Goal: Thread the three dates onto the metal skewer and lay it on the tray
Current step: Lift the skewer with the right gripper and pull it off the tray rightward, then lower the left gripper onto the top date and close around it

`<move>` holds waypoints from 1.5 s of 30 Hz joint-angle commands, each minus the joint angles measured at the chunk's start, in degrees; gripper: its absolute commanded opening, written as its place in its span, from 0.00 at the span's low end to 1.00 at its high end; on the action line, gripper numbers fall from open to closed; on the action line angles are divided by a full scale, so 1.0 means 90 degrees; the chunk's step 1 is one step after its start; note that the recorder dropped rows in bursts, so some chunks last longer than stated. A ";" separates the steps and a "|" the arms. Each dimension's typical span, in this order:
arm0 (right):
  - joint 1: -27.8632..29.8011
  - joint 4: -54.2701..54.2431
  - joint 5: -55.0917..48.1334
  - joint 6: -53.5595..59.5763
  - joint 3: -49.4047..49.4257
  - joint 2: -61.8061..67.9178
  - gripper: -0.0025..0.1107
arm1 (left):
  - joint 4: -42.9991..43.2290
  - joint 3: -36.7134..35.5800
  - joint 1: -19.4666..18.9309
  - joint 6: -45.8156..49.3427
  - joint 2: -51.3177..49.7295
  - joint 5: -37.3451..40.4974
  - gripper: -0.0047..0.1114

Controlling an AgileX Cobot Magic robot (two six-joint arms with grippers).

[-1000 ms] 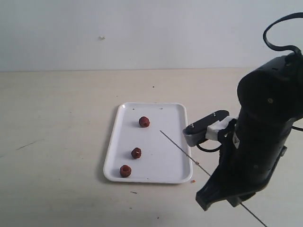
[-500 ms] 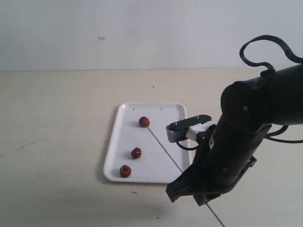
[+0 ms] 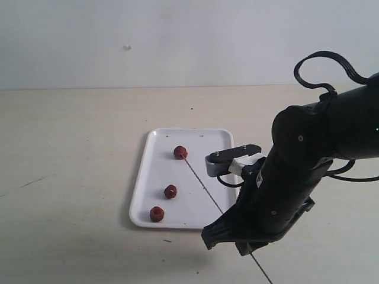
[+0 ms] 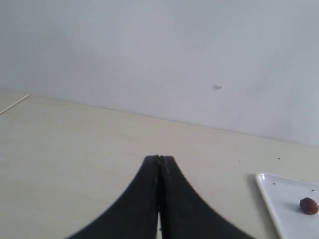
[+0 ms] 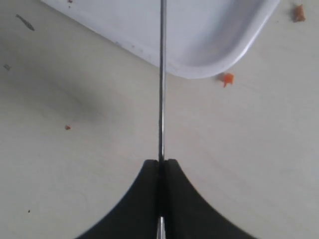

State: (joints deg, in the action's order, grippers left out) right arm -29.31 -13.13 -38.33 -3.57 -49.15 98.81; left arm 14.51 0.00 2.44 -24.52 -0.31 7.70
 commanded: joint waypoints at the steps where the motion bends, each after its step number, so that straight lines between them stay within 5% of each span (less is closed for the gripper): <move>1: -0.0006 -0.0005 0.0027 0.0053 0.0012 0.0001 0.02 | 0.0005 0.0000 -0.0019 -0.0336 0.0034 -0.0055 0.04; 7: -0.0006 0.0072 -0.0279 0.0108 0.0012 -0.0043 0.02 | 0.0005 0.0000 -0.0019 -0.0690 0.0034 -0.0168 0.04; 18: 0.0056 0.0906 0.0231 -0.0238 0.0023 -0.1093 0.02 | -0.0011 0.0063 -0.0019 -0.2320 -0.0139 -0.1815 0.04; 27: 0.1483 0.0862 0.0145 -0.0253 0.0011 -0.1737 0.02 | 0.0898 0.2304 0.0118 -0.2350 -0.3734 -0.1303 0.04; 33: 0.2464 0.0888 -0.0023 -0.0063 -0.0030 -0.1784 0.02 | 0.1055 0.3795 0.1229 -0.2303 -0.7183 -0.0683 0.16; 38: 0.2984 0.0871 -0.0638 0.0078 -0.0698 -0.1588 0.02 | 0.1001 0.5874 0.2524 -0.1782 -0.9652 0.1526 0.29; 45: 0.3088 0.1110 -0.1812 0.0397 -0.2207 -0.1191 0.02 | -0.0951 0.8835 0.3279 -0.0100 -1.1590 0.3455 0.39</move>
State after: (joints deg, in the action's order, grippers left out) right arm -1.86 -3.86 -52.32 -0.96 -64.34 87.18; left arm 14.39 70.61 30.38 -32.46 -99.88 32.85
